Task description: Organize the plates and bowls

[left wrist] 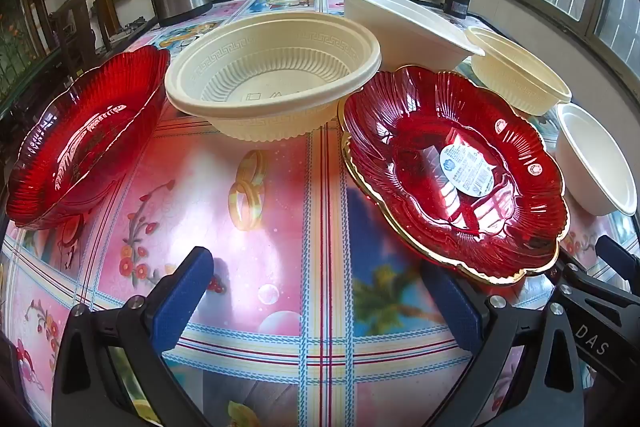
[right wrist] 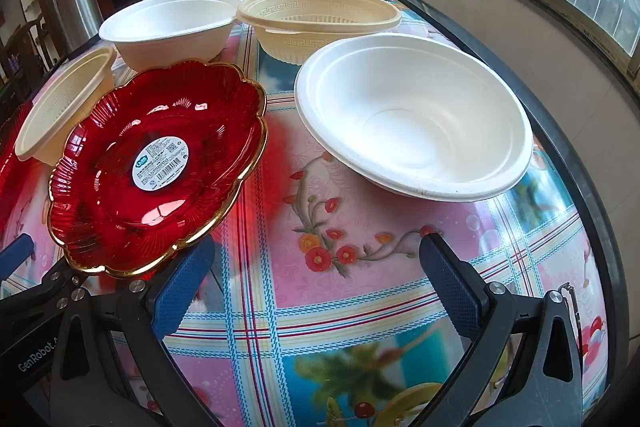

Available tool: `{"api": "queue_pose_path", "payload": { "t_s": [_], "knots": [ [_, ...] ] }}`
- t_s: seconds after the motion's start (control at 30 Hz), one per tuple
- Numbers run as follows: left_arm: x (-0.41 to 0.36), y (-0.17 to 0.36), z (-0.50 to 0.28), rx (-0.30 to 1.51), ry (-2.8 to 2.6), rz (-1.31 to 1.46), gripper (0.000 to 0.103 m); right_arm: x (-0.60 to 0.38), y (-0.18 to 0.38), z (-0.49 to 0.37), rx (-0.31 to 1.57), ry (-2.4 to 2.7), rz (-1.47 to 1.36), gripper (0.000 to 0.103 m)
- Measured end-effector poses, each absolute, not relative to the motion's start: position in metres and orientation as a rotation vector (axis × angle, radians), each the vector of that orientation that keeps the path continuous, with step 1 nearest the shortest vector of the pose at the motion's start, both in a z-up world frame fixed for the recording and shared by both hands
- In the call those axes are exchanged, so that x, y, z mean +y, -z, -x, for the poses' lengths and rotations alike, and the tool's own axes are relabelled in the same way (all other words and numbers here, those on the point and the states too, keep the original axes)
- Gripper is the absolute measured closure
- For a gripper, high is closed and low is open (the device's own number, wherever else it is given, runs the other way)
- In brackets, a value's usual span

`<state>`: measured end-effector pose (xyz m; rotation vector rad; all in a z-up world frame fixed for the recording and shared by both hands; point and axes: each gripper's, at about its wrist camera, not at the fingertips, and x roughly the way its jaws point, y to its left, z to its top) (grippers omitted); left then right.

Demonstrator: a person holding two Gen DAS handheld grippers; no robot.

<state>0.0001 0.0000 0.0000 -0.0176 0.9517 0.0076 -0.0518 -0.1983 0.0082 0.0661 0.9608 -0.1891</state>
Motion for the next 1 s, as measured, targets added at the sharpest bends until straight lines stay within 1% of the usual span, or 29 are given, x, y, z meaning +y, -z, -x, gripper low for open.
{"api": "queue_pose_path", "payload": {
  "t_s": [1.0],
  "knots": [
    [-0.0005,0.0002,0.0004,0.951,-0.010,0.016,0.000,-0.1979,-0.0084,0.0561,0.960,0.193,-0.068,0.000]
  ]
}}
